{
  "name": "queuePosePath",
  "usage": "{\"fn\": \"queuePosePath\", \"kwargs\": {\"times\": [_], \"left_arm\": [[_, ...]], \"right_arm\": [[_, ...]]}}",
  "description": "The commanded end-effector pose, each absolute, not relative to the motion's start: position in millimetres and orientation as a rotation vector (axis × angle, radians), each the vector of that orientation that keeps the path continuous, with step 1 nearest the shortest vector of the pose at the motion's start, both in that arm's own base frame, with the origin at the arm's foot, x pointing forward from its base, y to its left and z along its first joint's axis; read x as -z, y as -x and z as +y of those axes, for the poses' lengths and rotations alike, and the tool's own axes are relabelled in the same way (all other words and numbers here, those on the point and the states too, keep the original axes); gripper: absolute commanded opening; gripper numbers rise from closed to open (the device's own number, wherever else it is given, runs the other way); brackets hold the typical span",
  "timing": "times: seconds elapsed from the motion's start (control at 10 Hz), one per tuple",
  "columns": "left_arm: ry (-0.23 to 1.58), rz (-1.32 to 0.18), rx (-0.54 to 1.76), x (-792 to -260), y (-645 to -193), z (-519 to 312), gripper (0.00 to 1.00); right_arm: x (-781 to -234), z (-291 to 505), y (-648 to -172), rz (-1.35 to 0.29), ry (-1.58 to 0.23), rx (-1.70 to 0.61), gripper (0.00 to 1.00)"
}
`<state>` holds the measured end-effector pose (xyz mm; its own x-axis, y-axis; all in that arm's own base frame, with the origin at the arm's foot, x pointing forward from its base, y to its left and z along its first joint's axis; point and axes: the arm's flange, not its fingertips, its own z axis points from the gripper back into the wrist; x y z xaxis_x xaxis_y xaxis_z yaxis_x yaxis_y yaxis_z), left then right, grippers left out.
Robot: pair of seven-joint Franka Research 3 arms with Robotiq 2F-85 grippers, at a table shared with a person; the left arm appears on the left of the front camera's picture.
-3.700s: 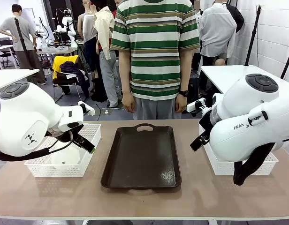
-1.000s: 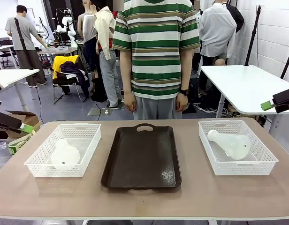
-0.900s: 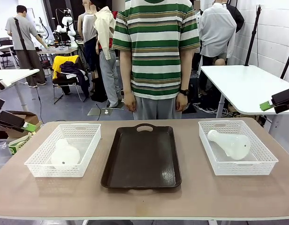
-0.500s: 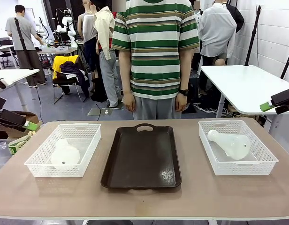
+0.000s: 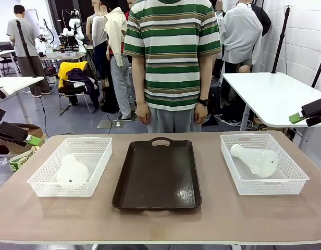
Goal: Prepare the laboratory tools.
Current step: Pick up the Big flask that the person points to.
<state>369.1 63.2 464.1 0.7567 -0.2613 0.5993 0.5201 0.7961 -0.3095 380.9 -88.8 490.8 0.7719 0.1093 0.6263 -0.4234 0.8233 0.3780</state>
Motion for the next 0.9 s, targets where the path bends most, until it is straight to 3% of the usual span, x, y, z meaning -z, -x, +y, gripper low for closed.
{"fn": "queuePosePath", "kwargs": {"times": [0.0,0.8], "left_arm": [[0.498,-0.581,0.464,-459.9,-368.6,64.7,1.00],[0.498,-0.581,0.464,-459.9,-368.6,64.7,1.00]], "right_arm": [[-489.3,-89.9,-382.3,-0.641,-0.554,-0.323,1.00],[-489.3,-89.9,-382.3,-0.641,-0.554,-0.323,1.00]]}}
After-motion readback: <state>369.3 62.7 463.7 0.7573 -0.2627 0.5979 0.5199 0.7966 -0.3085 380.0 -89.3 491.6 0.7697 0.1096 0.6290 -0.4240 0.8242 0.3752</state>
